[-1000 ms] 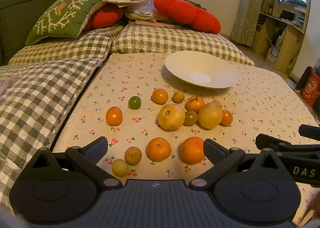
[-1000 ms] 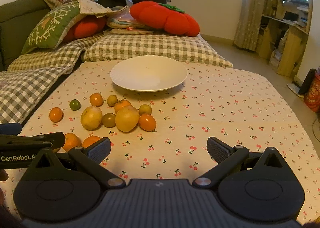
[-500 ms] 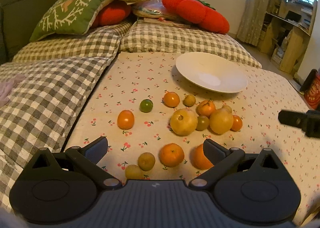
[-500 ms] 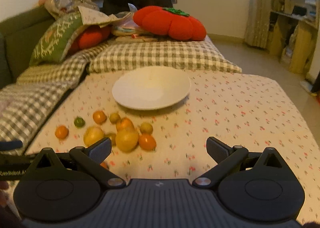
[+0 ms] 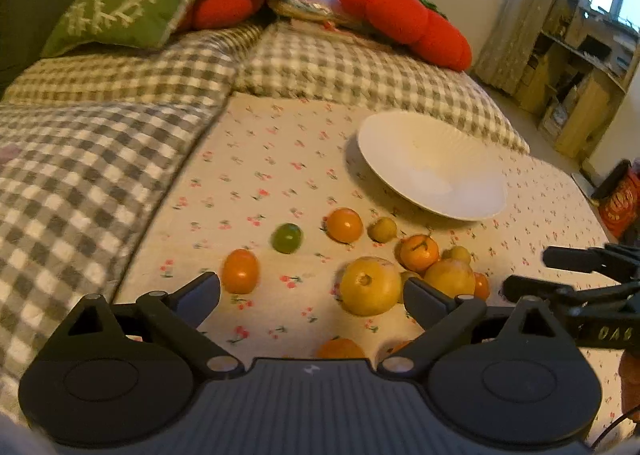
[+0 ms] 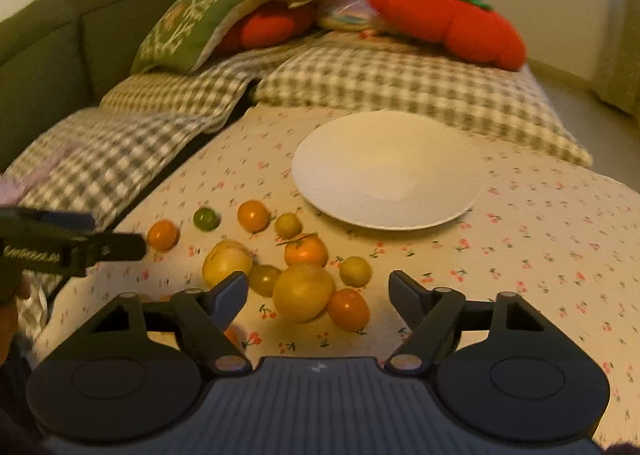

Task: Organize fruits
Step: 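Move both grippers toward the cluster of fruits beside the white plate, then grasp a large yellow pear with the left gripper while the right gripper grasps a brownish pear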

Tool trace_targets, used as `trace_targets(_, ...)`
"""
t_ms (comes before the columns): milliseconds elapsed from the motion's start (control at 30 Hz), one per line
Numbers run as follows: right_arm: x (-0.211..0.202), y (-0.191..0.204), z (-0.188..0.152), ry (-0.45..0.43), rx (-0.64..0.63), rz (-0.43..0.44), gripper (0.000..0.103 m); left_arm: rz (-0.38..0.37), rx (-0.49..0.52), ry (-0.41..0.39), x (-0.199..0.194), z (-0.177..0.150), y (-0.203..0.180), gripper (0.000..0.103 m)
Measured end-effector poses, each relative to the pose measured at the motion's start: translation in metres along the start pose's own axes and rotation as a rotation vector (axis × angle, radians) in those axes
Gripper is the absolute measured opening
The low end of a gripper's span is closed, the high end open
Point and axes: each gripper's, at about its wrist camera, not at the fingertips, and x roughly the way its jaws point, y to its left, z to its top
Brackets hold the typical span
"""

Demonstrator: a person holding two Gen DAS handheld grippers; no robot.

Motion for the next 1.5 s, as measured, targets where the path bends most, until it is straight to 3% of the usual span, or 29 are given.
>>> trace_targets(300,0.03,0.009,-0.001,0.083,-0.216,-0.02,0.056,-0.06,0.0,0.107,0.053,0.006,-0.012,0.081)
trace_targets(600,0.052,0.016,-0.002,0.102,-0.337,-0.038,0.049,-0.13,-0.013,0.125,0.072,0.003,-0.011,0.076)
trace_targets(900,0.06,0.018,0.0,0.098,-0.358,-0.056,0.043,-0.182,-0.011,0.148,0.086,0.0,-0.016,0.063)
trace_targets(967,0.06,0.017,0.001,0.099,-0.351,-0.058,0.043,-0.188,-0.008,0.14,0.086,0.001,-0.016,0.05)
trace_targets(1033,0.06,0.018,0.001,0.099,-0.346,-0.06,0.042,-0.181,-0.012,0.138,0.086,0.001,-0.015,0.044)
trace_targets(1500,0.052,0.01,0.007,0.067,-0.259,-0.071,0.041,-0.194,-0.064,0.111,0.076,0.004,-0.006,0.043)
